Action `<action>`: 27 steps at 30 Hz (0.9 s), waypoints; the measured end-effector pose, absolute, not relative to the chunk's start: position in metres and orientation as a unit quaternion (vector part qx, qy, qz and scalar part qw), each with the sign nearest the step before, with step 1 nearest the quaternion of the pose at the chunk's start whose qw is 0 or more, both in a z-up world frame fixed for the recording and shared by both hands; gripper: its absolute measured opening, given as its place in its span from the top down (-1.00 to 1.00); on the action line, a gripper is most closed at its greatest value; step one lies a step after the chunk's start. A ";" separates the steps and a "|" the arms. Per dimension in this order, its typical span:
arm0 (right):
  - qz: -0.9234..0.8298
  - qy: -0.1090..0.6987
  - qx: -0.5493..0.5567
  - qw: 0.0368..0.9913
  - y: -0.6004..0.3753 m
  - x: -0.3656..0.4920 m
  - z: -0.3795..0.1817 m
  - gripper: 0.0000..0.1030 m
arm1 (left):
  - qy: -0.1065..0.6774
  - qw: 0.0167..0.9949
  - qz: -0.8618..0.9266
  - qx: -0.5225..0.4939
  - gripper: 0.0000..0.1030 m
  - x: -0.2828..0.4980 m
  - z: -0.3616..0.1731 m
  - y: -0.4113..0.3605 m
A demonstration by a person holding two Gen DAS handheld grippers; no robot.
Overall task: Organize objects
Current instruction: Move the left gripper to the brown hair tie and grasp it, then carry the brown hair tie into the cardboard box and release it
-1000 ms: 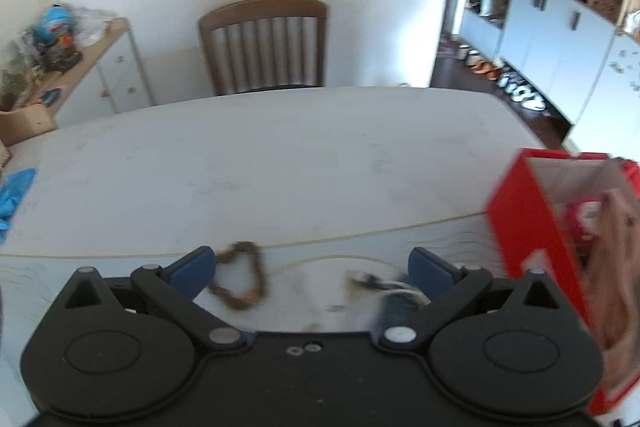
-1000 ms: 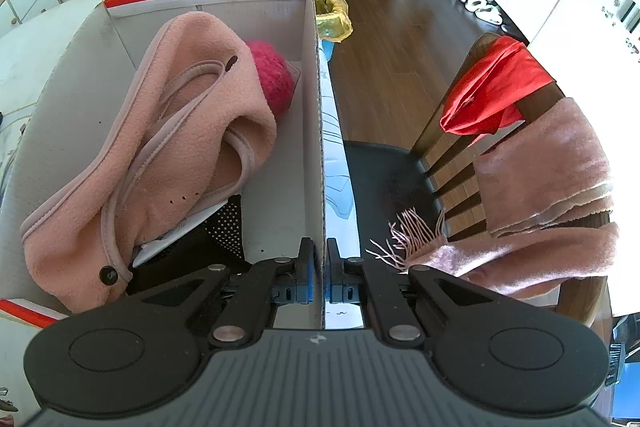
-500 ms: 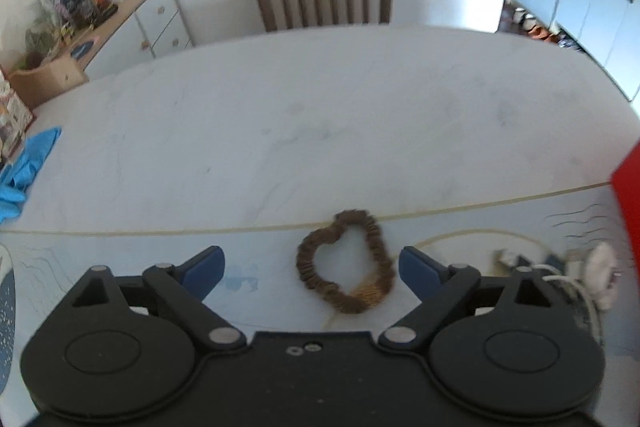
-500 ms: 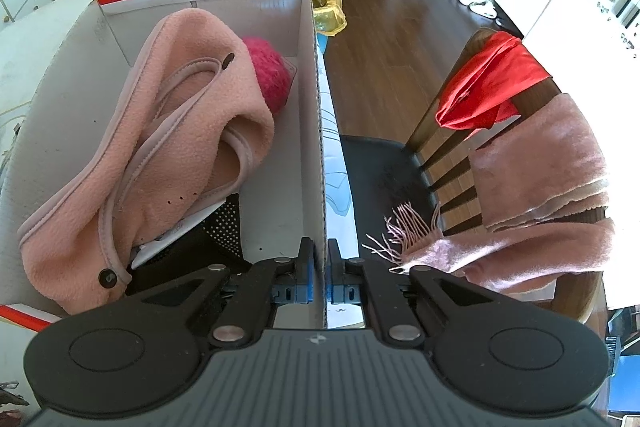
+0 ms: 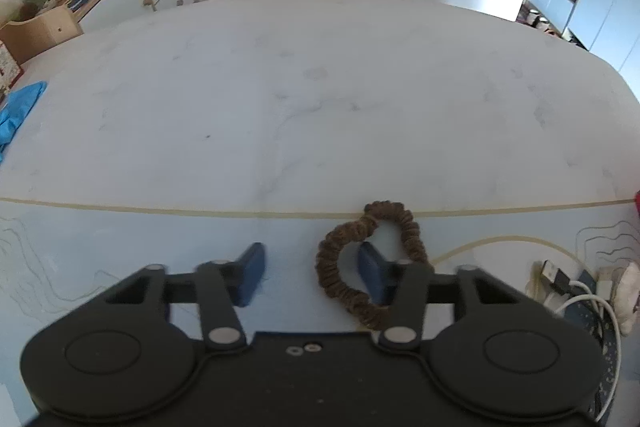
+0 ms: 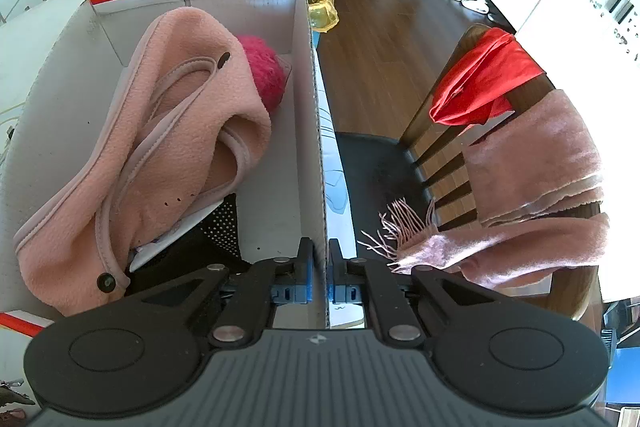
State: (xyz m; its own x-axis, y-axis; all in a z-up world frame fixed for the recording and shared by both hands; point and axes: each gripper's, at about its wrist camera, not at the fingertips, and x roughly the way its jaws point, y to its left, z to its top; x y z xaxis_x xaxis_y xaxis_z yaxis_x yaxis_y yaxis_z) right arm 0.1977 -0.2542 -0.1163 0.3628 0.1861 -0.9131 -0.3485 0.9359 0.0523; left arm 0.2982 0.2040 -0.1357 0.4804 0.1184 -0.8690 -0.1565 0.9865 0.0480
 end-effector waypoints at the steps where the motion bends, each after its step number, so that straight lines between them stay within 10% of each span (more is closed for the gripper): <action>1: 0.162 0.541 -0.075 0.822 -0.254 0.198 -0.116 0.86 | 0.503 0.861 0.073 -0.021 0.40 0.298 -0.135 0.203; 4: 0.160 0.541 -0.075 0.822 -0.254 0.197 -0.116 0.85 | 0.503 0.862 0.059 -0.021 0.83 0.297 -0.135 0.199; 27: 0.167 0.535 -0.069 0.825 -0.255 0.195 -0.117 0.85 | 0.453 0.889 -0.058 -0.038 0.88 0.237 -0.046 0.121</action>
